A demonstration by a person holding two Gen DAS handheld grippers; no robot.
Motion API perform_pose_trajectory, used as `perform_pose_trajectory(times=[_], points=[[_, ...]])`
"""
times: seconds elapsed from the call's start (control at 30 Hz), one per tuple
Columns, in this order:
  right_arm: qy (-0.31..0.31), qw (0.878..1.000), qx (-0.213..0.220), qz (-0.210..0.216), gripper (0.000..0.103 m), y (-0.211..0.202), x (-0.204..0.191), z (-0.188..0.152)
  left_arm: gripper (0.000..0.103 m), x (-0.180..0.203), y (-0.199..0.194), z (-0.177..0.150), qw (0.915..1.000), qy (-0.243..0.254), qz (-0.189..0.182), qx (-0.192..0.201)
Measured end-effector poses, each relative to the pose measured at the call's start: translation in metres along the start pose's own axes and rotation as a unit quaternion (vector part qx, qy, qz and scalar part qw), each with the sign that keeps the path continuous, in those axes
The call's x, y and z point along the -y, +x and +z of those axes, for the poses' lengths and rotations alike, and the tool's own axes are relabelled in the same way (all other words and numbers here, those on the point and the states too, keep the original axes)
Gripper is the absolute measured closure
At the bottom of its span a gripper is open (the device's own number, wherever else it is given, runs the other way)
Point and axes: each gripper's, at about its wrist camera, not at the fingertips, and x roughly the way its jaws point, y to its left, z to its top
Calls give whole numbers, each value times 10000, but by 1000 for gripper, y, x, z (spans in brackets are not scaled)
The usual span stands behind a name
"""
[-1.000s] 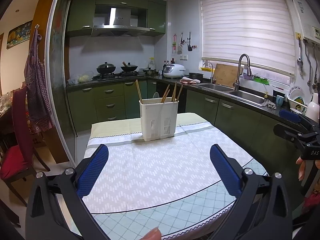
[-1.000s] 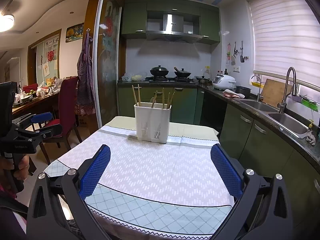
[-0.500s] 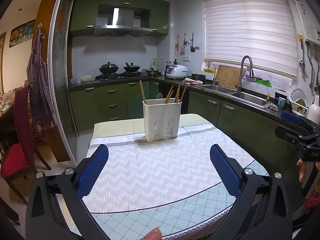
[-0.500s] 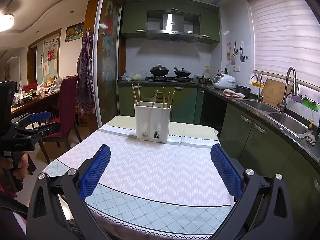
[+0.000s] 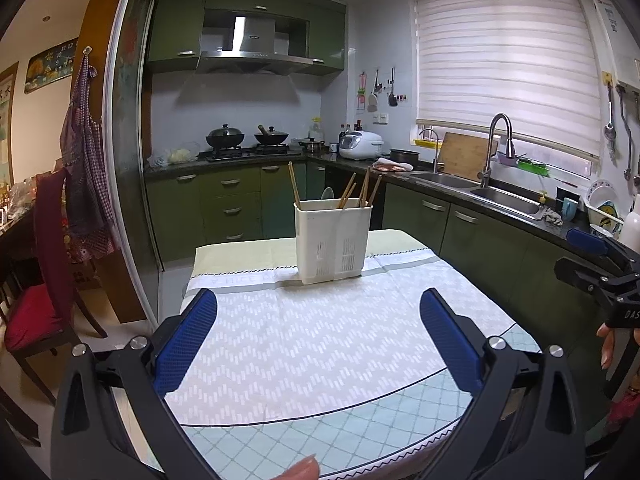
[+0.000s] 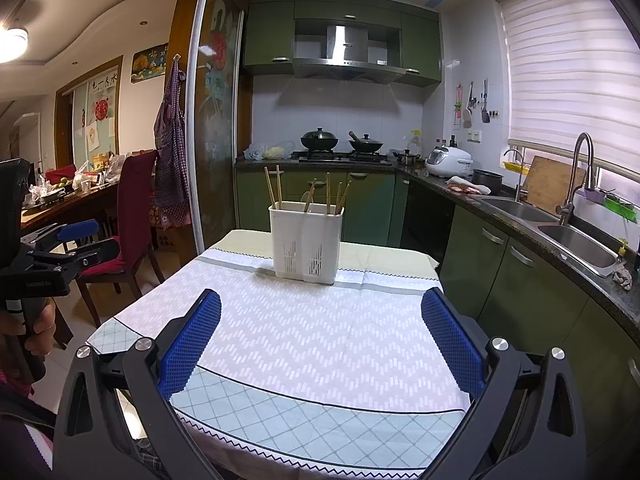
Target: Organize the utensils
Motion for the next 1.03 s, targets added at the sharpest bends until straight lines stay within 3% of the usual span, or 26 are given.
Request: perform_pose_trajectory(times=[0.13,0.27,0.57,1.03], points=[[-15,10000,-23,11,4,2,0,-2,6,1,0,1,10000,-15,-27,7],[-11,10000,-40,22,4,3,1,-2,6,3,-1,0,9997,79,205,59],[-17,10000,-84,37,4,6,3,-4,6,-1,4,-1,9999,-44,-78,-81],[52,9998,-166,15,4,12,10,-2,6,-9,18,-4,9992,-144,66,-361]])
